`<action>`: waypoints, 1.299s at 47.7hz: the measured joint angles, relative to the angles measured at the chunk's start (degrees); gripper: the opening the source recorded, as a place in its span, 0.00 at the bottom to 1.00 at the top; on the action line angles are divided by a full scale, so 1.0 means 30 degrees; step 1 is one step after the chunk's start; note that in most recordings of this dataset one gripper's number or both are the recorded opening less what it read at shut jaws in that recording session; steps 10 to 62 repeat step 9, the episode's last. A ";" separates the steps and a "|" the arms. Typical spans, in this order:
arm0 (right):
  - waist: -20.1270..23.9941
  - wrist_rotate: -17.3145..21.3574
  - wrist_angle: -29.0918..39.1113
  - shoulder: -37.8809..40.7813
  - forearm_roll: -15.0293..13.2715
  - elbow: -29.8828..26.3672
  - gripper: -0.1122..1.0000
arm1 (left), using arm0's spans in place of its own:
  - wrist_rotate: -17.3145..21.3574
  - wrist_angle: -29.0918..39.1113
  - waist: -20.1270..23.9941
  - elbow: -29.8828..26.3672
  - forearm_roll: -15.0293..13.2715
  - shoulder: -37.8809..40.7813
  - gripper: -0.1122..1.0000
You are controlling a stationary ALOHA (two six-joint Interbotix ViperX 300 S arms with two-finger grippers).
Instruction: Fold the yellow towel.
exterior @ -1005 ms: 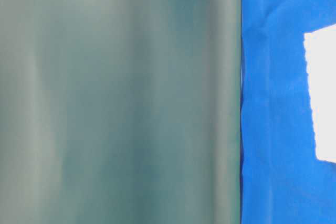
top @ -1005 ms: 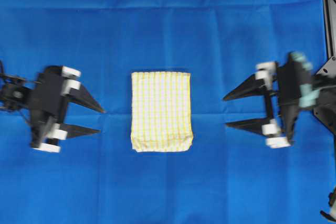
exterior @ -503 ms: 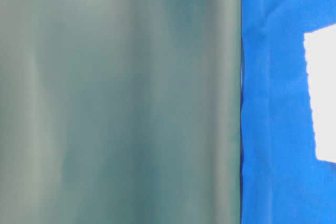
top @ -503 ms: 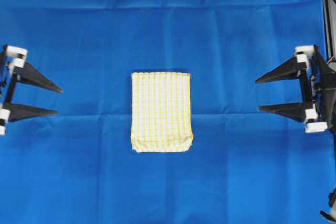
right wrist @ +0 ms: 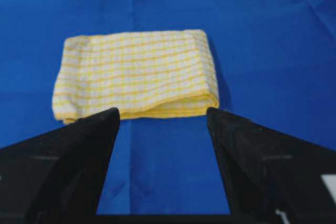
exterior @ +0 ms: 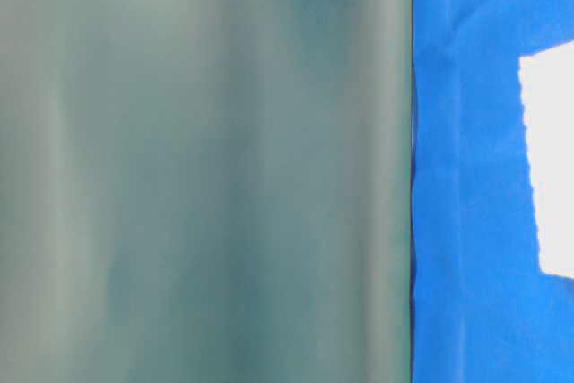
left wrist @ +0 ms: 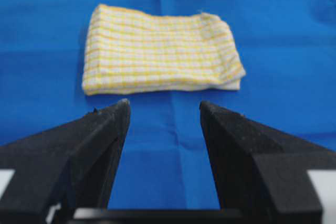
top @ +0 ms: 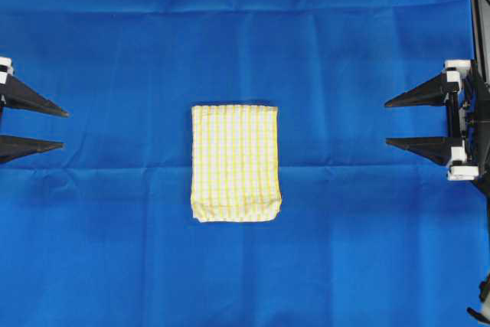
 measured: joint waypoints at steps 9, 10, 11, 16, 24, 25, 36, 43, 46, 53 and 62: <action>0.0000 0.0000 -0.0029 0.0000 0.0029 0.0029 0.71 | 0.0000 0.0000 0.0059 0.0146 0.0029 -0.0059 0.54; 0.0000 0.0000 -0.0029 0.0000 0.0029 0.0029 0.71 | 0.0000 0.0000 0.0059 0.0146 0.0029 -0.0059 0.54; 0.0000 0.0000 -0.0029 0.0000 0.0029 0.0029 0.71 | 0.0000 0.0000 0.0059 0.0146 0.0029 -0.0059 0.54; 0.0000 0.0000 -0.0029 0.0000 0.0029 0.0029 0.71 | 0.0000 0.0000 0.0059 0.0146 0.0029 -0.0059 0.54; 0.0000 0.0000 -0.0029 0.0000 0.0029 0.0029 0.71 | 0.0000 0.0000 0.0059 0.0146 0.0029 -0.0059 0.54; 0.0000 0.0000 -0.0029 0.0000 0.0029 0.0029 0.71 | 0.0000 0.0000 0.0059 0.0146 0.0029 -0.0059 0.54; 0.0000 0.0000 -0.0029 0.0000 0.0029 0.0029 0.71 | 0.0000 0.0000 0.0059 0.0146 0.0029 -0.0059 0.54; 0.0000 0.0000 -0.0029 0.0000 0.0029 0.0029 0.71 | 0.0000 0.0000 0.0059 0.0146 0.0029 -0.0059 0.54; 0.0000 0.0000 -0.0029 0.0000 0.0029 0.0029 0.71 | 0.0000 0.0000 0.0059 0.0146 0.0029 -0.0059 0.54; 0.0000 0.0000 -0.0029 0.0000 0.0029 0.0029 0.71 | 0.0000 0.0000 0.0059 0.0146 0.0029 -0.0059 0.54; 0.0000 0.0000 -0.0029 0.0000 0.0029 0.0029 0.71 | 0.0000 0.0000 0.0059 0.0146 0.0029 -0.0059 0.54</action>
